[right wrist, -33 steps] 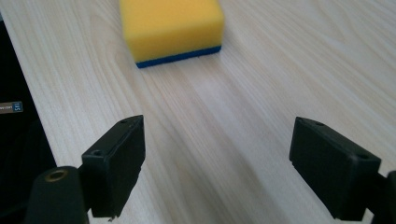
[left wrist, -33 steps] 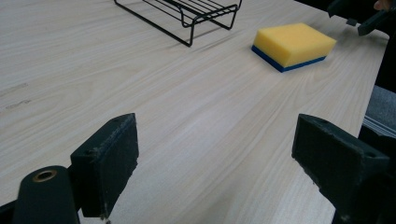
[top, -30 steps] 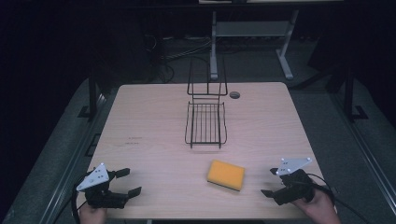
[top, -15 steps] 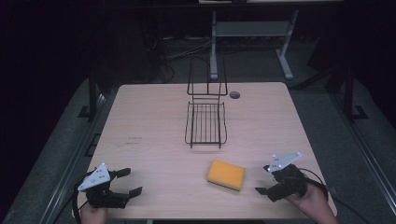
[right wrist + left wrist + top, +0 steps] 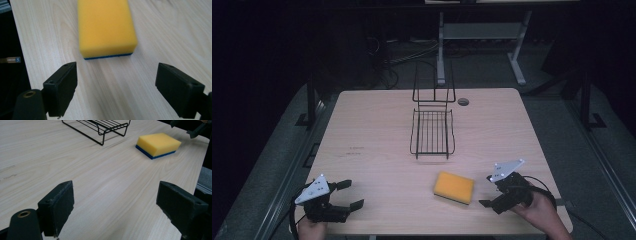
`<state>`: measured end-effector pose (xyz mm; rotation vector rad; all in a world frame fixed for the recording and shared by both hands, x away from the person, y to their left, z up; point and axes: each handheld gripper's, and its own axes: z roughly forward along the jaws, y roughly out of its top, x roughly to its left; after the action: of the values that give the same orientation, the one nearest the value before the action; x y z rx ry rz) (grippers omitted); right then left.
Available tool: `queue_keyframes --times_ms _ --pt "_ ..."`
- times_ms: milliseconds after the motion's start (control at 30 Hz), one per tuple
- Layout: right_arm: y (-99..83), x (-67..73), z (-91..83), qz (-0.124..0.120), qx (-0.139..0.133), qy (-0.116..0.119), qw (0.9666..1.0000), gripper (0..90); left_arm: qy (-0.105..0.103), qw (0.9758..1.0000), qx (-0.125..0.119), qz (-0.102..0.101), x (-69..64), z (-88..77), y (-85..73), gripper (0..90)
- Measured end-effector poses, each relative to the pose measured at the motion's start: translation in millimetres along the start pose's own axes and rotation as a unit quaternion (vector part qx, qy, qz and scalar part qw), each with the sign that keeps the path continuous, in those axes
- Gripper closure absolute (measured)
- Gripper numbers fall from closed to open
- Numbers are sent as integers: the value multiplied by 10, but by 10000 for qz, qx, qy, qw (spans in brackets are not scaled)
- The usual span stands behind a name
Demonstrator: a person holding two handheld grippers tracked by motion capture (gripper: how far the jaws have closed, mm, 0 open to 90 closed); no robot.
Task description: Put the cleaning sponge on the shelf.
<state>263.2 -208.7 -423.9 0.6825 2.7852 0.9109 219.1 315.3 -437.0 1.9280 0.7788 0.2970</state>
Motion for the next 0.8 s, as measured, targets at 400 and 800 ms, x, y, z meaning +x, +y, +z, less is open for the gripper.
queue_keyframes --times_ms 400,800 --pt "202 28 49 -224 80 131 9996 167 28 10000 -25 -36 8 -20 -2 140" --pt "418 70 118 -497 114 348 9981 159 61 9999 -53 -89 39 -38 -16 140"
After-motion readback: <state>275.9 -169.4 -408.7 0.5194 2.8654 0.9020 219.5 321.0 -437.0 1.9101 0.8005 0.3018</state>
